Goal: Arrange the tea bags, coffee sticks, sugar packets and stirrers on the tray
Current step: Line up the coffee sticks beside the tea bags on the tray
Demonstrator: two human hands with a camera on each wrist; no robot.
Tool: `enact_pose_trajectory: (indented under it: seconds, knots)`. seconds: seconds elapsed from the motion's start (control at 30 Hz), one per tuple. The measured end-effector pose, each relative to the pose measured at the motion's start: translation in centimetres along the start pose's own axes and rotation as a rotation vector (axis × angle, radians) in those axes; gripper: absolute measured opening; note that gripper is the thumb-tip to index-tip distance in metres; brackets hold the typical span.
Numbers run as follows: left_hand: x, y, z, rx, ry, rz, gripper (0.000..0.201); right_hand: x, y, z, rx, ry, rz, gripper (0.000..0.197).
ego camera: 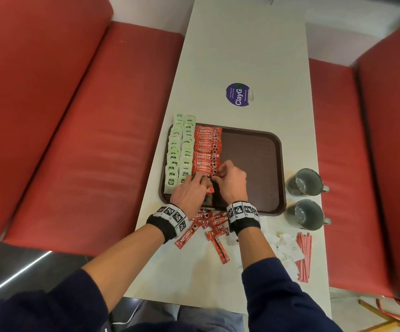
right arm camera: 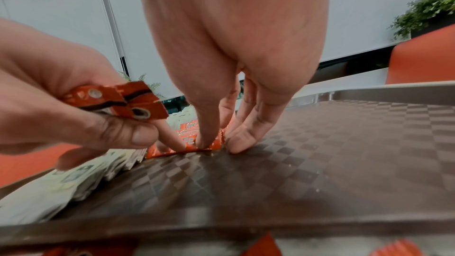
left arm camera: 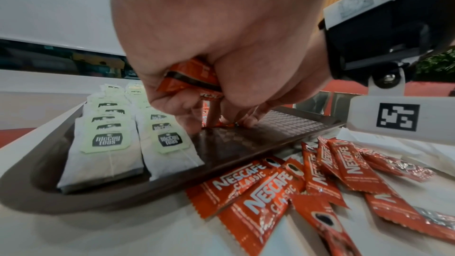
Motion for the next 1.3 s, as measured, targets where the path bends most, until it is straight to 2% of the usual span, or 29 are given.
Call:
enact_pose_trajectory:
  seconds: [0.07,0.13,0.2,0.23,0.33,0.47,0.53,0.6,0.7,0.83,0.93,1.03,1.17,1.3]
  knots:
    - [-0.1,-0.3,-0.1,0.012,0.024,-0.045,0.06,0.6,-0.2,-0.3,-0.003,0.02,0.023,0.025]
    - [-0.3,-0.7,-0.2,0.048,0.031,-0.156,0.043,1.6,-0.7,-1.1,0.013,0.053,0.066,0.02]
    - [0.0,-1.2,-0.6,0.119,0.003,-0.352,0.026,2.9,-1.6,-2.3,0.053,0.065,0.162,0.011]
    - [0.4,-1.4,-1.0,0.158,-0.018,-0.471,0.025,3.5,-2.2,-3.2,0.072,0.051,0.226,0.008]
    - [1.9,-1.5,-3.0,0.211,-0.096,-0.782,0.024,4.7,-3.9,-6.3,0.1,-0.084,0.423,0.01]
    - [4.0,-0.5,-6.3,0.127,-0.221,-1.179,0.023,5.8,-6.0,-10.8,0.097,-0.34,0.561,0.02]
    - [4.7,-0.2,-7.6,0.093,-0.263,-1.303,0.015,6.1,-6.5,-12.6,0.126,-0.407,0.569,0.019]
    - [5.2,0.1,-8.6,0.055,-0.299,-1.363,0.008,6.4,-6.7,-13.8,0.129,-0.419,0.604,0.018]
    - [5.6,0.6,-9.7,0.019,-0.303,-1.384,0.009,6.8,-6.9,-14.8,0.115,-0.395,0.657,0.018]
    - [6.4,1.0,-10.4,0.006,-0.215,-1.272,0.017,6.9,-7.4,-15.6,0.149,-0.325,0.615,0.018]
    - [7.0,1.1,-11.1,0.01,-0.218,-1.282,0.028,7.5,-7.7,-15.9,0.166,-0.329,0.764,0.018]
    - [7.0,0.4,-11.8,0.015,-0.21,-1.349,0.022,8.8,-7.2,-15.8,0.141,-0.263,0.897,0.014]
    - [6.9,-0.9,-12.0,0.09,-0.097,-1.358,0.039,10.0,-6.1,-15.4,0.085,-0.191,0.983,0.017]
    - [7.2,-0.9,-11.5,0.165,0.012,-1.38,0.035,10.0,-5.8,-15.3,0.068,-0.203,0.987,0.02]
Point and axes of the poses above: each hand's wrist, its own z-axis towards the middle knuckle, its own x-axis out of the back of the hand, y = z × x, the point moved 3 cm from there along z, towards the middle knuckle, and after that the axes turned 8 degrees about z, right-handed, at the moved point
